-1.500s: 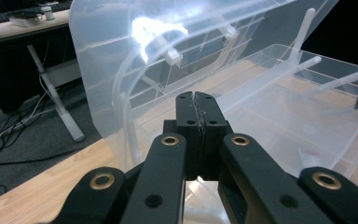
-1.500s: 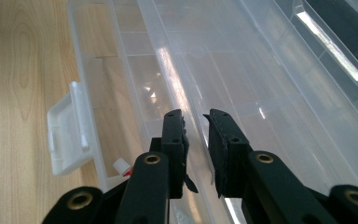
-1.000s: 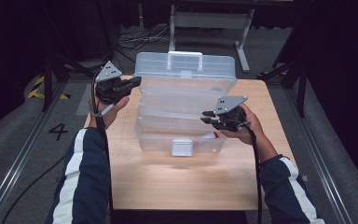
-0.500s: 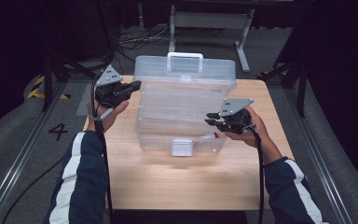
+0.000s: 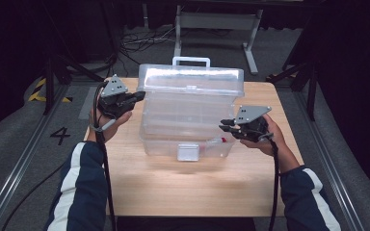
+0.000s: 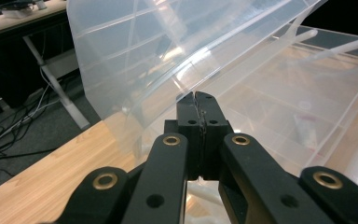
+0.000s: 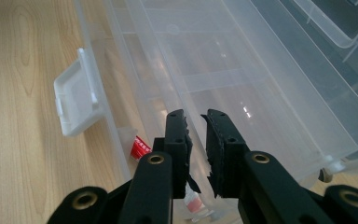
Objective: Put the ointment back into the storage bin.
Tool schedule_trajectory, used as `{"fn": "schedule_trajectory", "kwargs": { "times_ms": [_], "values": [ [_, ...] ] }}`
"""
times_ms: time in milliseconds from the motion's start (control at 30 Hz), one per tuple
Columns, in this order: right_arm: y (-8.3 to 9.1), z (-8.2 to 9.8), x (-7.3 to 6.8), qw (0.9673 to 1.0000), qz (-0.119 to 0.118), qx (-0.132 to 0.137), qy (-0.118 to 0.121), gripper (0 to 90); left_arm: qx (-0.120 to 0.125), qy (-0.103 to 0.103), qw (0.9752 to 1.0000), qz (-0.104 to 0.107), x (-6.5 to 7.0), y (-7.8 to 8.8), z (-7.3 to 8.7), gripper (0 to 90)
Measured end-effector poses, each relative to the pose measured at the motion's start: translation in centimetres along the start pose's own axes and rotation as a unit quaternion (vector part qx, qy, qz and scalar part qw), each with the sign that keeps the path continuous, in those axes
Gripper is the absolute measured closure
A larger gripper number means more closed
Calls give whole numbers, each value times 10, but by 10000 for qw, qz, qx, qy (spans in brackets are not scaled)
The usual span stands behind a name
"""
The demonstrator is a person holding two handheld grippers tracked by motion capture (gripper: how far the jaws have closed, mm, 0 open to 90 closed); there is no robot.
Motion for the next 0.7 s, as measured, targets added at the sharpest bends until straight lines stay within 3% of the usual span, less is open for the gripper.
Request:
{"fn": "schedule_trajectory", "kwargs": {
  "times_ms": [333, 600, 700],
  "values": [
    [8, 7, 2, 9999, 85, -31, -74, 795, 8, 2, 9999, 111, 5, 3, 1, 900],
    [14, 11, 3, 9999, 111, -32, -122, 797, -147, -16, 9996, 248, 14, 4, 0, 900],
    [13, 13, 3, 9998, 101, -41, -151, 794, -163, -30, 9997, 205, 18, 3, 3, 900]
  ]
}}
Point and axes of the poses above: each handheld gripper's, and its own axes: y roughly backward along the jaws, z roughly out of its underside, x roughly to its right, the point moved 1 cm from there along -y, roughly forward along the jaws, and after that the axes turned 14 degrees about z, right-handed, at the moved point
